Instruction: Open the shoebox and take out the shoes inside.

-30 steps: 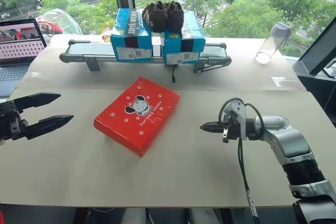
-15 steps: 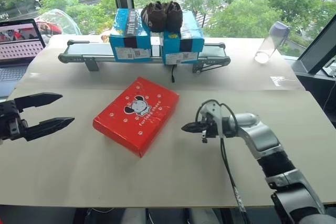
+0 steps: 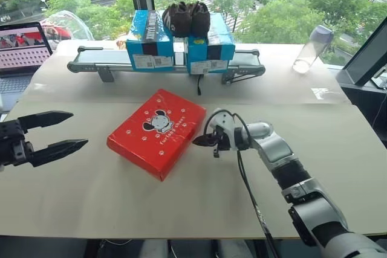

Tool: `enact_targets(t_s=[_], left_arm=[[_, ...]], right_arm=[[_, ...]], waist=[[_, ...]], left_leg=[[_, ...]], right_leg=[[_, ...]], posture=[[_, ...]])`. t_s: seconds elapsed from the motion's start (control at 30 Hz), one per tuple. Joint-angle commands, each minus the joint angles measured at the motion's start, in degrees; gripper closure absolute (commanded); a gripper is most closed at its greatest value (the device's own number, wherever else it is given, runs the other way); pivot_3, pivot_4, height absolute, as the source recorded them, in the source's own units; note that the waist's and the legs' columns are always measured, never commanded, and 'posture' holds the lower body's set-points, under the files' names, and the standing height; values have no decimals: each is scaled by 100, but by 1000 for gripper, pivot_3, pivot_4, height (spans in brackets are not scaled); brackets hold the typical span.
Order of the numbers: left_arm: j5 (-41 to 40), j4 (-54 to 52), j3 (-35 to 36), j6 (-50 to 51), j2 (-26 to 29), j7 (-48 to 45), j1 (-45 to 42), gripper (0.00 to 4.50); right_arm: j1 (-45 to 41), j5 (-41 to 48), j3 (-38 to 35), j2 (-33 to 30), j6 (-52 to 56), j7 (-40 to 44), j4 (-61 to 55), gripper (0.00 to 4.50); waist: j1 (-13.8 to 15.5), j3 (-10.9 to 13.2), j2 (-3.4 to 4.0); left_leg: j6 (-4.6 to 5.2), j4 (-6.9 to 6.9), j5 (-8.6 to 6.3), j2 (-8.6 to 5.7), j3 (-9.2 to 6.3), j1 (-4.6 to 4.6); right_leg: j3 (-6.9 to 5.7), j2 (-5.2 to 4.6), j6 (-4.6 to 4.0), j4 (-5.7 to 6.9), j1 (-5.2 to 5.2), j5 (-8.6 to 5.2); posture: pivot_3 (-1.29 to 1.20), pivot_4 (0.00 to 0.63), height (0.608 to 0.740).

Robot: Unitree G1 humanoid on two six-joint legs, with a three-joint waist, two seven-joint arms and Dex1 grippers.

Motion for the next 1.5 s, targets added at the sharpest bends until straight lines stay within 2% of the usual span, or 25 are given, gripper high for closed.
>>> enact_targets(t_s=[0.03,0.2,0.33,0.43,0.57,0.67,0.77,0.87,1.03,1.23,1.5], left_arm=[[-127,-196,343,121,-6,39,92,0],[-290,-501,809,449,-80,-36,529,0],[-523,-819,1218,794,-176,-70,907,0],[-691,-1021,1459,976,-245,-61,1116,0],[-1004,-1361,1715,1189,-366,149,1241,0],[-1273,-1636,1983,1365,-457,308,1366,0],[-1482,-1838,2230,1507,-547,466,1525,0],[-1659,-2000,2442,1571,-633,549,1750,0],[-1755,-1941,2301,1478,-561,717,1737,0],[-1784,-1817,1925,1365,-371,856,1455,0],[-1792,-1808,1803,1377,-330,905,1363,0]], right_arm=[[-364,494,-432,3,476,96,-547,4473],[-1138,1101,-902,131,1236,-62,-1058,4473],[-1987,1148,-1041,517,1167,-355,-665,4473],[-2814,1034,-1116,1089,668,-691,157,4473],[-4199,900,-1380,2267,-631,-1315,2159,4473],[-4670,599,-1366,2818,-1354,-1654,3284,4473],[-4733,384,-1306,2937,-1628,-1734,3745,4473],[-4686,416,-1362,2845,-1533,-1516,3743,4473],[-4697,466,-1519,2731,-1346,-1391,3661,4473],[-4648,132,-1441,3214,-1821,-1975,4103,4473],[-4645,246,-1747,3574,-2244,-2508,4616,4473]], waist=[[0,1,1],[-48,3,3],[-96,3,3],[-138,4,4],[-186,11,11],[-194,16,18],[-103,2,-23],[-103,7,-30],[-129,8,-29],[-133,8,-29],[-139,8,-29]], left_leg=[[0,0,0,0,0,1],[0,0,0,3,2,0],[0,-1,0,6,2,3],[-1,-1,0,7,4,6],[-5,-2,2,18,6,14],[-11,-3,-1,59,7,18],[-19,-4,-6,81,-8,20],[-34,-2,3,82,-5,14],[-35,-9,3,96,-5,41],[-35,-19,3,111,-4,49],[-35,-25,3,112,-2,50]], right_leg=[[0,0,0,0,0,0],[0,0,-2,6,-8,1],[-5,1,-5,10,-9,-1],[-4,1,-9,19,-12,-1],[0,14,-26,36,-22,4],[-4,51,-42,27,-20,7],[-19,75,-69,25,-9,-5],[-15,73,-78,20,-14,-5],[-16,89,-95,37,-6,-14],[-15,105,-111,40,-7,-20],[-13,105,-112,39,-9,-21]], posture=[[0,150,740],[0,150,740],[0,150,740],[0,150,740],[0,150,740],[0,150,740],[0,150,740],[0,150,740],[0,150,740],[0,150,740],[0,150,740]])
